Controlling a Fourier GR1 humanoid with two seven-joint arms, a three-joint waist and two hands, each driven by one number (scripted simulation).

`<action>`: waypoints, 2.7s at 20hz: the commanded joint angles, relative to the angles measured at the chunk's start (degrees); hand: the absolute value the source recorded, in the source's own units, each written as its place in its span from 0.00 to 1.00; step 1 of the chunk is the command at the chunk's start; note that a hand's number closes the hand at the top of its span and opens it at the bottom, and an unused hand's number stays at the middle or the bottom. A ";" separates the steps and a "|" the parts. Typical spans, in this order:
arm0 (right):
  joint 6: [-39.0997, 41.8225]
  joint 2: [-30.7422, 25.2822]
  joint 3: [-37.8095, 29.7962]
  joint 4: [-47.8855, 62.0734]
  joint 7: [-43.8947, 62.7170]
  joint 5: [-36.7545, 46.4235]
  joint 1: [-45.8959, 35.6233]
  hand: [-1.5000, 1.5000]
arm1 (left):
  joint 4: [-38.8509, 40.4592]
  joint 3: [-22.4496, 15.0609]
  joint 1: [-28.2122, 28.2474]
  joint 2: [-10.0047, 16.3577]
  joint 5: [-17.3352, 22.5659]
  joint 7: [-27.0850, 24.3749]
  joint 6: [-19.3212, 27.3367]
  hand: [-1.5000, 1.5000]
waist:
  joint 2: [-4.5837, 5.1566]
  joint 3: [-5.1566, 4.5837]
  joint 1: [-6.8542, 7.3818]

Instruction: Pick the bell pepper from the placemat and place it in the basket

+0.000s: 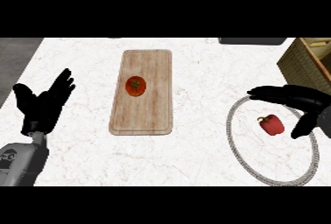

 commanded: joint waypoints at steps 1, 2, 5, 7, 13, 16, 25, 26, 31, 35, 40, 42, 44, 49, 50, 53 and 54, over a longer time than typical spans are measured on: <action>5.54 0.95 0.82 1.70 -12.45 -0.16 -0.12 0.00 | -2.06 -0.69 0.78 -0.47 -0.57 0.59 0.17 0.50 | -0.14 0.01 0.16; 6.03 0.15 0.46 1.32 -13.96 -1.18 0.05 0.00 | -1.00 1.24 1.29 1.44 0.77 0.26 -1.52 0.50 | -0.08 0.00 0.25; 6.57 -0.40 1.60 1.66 -14.48 -0.63 -1.61 0.00 | -1.68 -0.67 -0.61 -0.86 -0.65 1.67 0.30 0.50 | -0.01 0.01 0.13; 4.47 0.96 2.08 0.71 -14.18 -1.01 0.19 0.00 | -3.30 -0.53 1.69 -0.56 -0.47 1.62 0.04 0.50 | -0.18 0.01 0.22; -0.13 2.55 1.91 5.80 -13.86 0.89 -0.79 0.00 | -2.97 -0.32 0.93 -1.48 -2.05 2.13 1.55 0.50 | 0.02 0.01 -0.02; -2.85 2.40 2.07 6.10 -14.83 2.36 0.19 0.00 | -1.17 1.71 0.68 -0.09 -0.88 0.93 -0.85 0.50 | -0.09 -0.03 -0.50; -12.65 6.13 3.93 5.24 -12.73 7.34 1.60 1.00 | -0.32 2.90 1.37 -0.24 -0.86 -0.23 -1.90 0.50 | -0.14 -0.04 -0.79; -12.30 5.49 3.89 5.80 -12.77 7.90 1.48 1.00 | -3.87 2.93 2.69 0.77 -0.57 3.35 -1.55 0.50 | -0.33 -0.01 -0.42; -14.34 7.85 3.95 6.88 -12.88 9.52 2.52 1.00 | -2.76 2.73 2.34 -0.23 -1.75 1.35 -1.63 0.50 | -0.27 -0.02 -0.54; -16.00 6.25 2.67 7.42 -15.97 9.58 2.91 1.00 | -3.39 1.98 1.66 -1.87 -2.94 1.81 -0.08 0.50 | -0.29 -0.02 -0.82; -9.94 13.49 -11.87 17.33 26.32 -3.54 -4.22 1.00 | -2.68 2.25 2.15 -1.05 -2.48 0.74 -1.33 0.50 | 0.05 -0.33 0.19; -11.69 12.17 -15.42 20.04 32.18 -6.47 -4.65 1.00 | -2.94 2.05 2.26 -1.17 -2.29 0.94 -1.55 0.50 | 0.12 -0.47 -0.62; -13.74 13.88 -19.23 22.21 40.15 -9.88 -6.70 1.00 | -2.89 2.08 2.06 -1.18 -2.18 0.88 -1.69 0.50 | 0.41 -0.54 0.44; -26.54 18.34 -30.21 23.71 57.30 -19.53 -16.16 1.00 | -3.25 1.04 0.81 -1.68 -2.00 1.25 -2.59 0.50 | -0.09 -0.32 2.84; -31.02 19.55 -31.51 23.48 60.07 -20.49 -18.32 1.00 | -2.76 0.86 0.91 -1.29 -2.55 1.17 -2.68 0.50 | 0.15 -0.36 3.57; -45.22 20.98 -33.42 22.97 67.10 -21.09 -25.42 1.00 | -3.02 0.29 0.21 -1.83 -2.36 1.04 -3.15 0.50 | 0.26 -0.55 5.21; -49.26 20.75 -32.66 23.07 69.76 -19.88 -28.66 1.00 | -2.57 -0.31 -0.02 -1.95 -2.70 1.41 -3.36 0.50 | 0.30 -0.69 5.32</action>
